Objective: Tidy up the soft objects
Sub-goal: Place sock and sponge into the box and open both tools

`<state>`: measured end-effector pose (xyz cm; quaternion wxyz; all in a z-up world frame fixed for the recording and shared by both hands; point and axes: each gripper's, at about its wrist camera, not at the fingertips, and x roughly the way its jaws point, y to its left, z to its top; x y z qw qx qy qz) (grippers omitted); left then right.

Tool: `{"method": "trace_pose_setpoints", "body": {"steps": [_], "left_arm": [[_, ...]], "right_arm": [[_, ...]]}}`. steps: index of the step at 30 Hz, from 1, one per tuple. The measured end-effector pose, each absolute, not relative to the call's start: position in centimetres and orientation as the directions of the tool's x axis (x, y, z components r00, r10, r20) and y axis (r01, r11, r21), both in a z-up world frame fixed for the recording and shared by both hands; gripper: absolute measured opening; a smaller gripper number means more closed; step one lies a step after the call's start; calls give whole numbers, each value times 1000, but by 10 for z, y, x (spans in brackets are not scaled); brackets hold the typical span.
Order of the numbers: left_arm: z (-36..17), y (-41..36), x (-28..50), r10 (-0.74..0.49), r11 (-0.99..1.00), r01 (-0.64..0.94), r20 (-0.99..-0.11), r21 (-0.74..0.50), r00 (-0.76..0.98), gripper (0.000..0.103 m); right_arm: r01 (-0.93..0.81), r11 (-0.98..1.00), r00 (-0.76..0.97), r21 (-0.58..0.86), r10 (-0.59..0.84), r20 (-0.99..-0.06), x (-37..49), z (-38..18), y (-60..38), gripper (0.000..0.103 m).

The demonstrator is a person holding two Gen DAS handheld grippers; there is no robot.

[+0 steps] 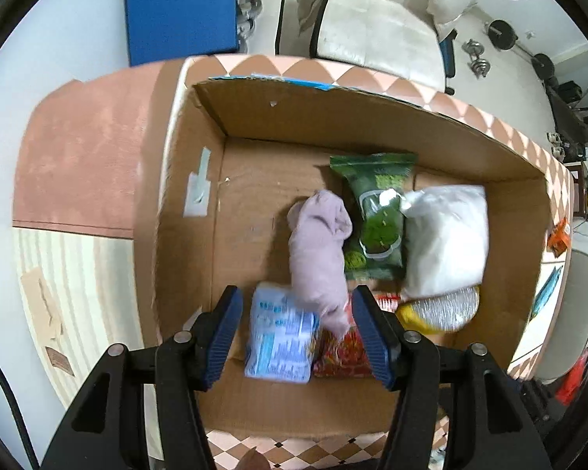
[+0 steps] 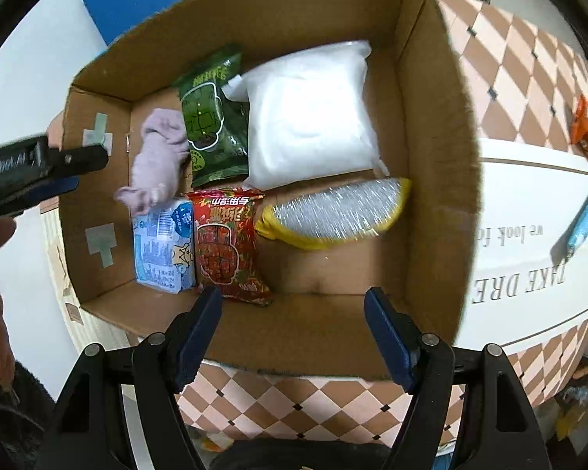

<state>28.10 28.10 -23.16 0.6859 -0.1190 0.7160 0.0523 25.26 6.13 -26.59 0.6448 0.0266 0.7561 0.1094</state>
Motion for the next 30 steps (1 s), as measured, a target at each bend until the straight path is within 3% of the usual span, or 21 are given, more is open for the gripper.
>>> {"method": "trace_pose_setpoints", "body": {"steps": [5,8,13,14,15,17,19,22,30], "left_arm": [[-205,268,242,-71,970,-229,-996,-81,49,56],[-196,257,224,-43,975,-213,-995,-61,91,56],[-175,242,196,-22,974,-219,-988,-57,156,56],[-171,239,191,-19,974,-221,-985,-56,169,57],[-166,237,188,-14,974,-222,-984,-54,177,60],[-155,235,178,0,973,-224,-977,-49,212,87],[-146,231,170,23,974,-224,-972,-30,233,88],[-133,229,161,41,972,-232,-964,-21,262,99],[-112,217,141,54,973,-228,-952,-17,301,99]], "right_arm": [[-131,978,-97,162,150,-984,237,-244,54,78],[-154,979,-59,134,126,-990,224,-232,49,87],[-182,978,10,100,104,-995,203,-211,44,89],[-183,978,26,97,103,-994,200,-204,41,95],[-186,978,44,98,108,-993,196,-197,39,98],[-187,977,70,98,113,-991,190,-187,38,103],[-184,978,92,104,122,-988,184,-176,34,103],[-181,978,125,104,128,-984,175,-161,29,103],[-193,977,203,87,127,-971,156,-127,17,103]]}}
